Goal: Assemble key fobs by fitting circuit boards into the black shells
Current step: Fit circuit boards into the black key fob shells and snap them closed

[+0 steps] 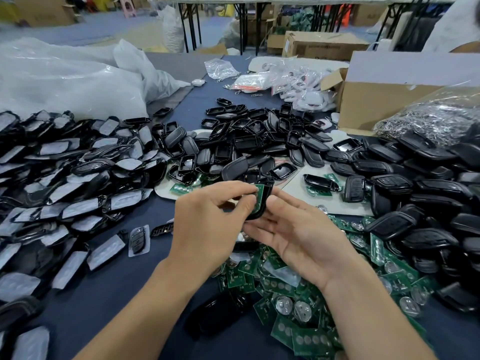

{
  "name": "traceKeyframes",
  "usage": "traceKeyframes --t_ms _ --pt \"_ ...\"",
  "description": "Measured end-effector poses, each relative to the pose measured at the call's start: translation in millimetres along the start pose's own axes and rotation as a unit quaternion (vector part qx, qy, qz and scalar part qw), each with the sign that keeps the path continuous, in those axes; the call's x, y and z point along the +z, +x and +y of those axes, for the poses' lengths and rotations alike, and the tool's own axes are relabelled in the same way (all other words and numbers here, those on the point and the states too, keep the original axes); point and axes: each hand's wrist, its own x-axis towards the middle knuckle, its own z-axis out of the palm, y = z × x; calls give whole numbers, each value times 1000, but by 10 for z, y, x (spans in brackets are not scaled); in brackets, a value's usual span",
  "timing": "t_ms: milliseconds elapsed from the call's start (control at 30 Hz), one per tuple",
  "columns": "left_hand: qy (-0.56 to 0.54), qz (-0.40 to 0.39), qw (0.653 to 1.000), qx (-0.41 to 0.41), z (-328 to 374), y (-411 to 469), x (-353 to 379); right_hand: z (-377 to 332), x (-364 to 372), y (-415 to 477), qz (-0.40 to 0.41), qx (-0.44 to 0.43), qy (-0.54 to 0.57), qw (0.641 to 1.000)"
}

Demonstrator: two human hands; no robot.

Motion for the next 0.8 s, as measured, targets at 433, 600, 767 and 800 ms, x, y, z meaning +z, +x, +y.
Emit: traceKeyframes --t_ms 433,600,767,800 --pt "-34 -104 994 -15 -16 27 -92 17 -40 21 30 -5 35 999" --pt "18 -97 995 -1 -1 -1 -56 37 -82 50 13 -15 30 999" --pt "93 -83 992 38 11 -49 -12 59 -76 91 23 -36 20 999" --pt "106 -79 990 49 18 -52 -5 58 -65 93 33 -38 23 998"
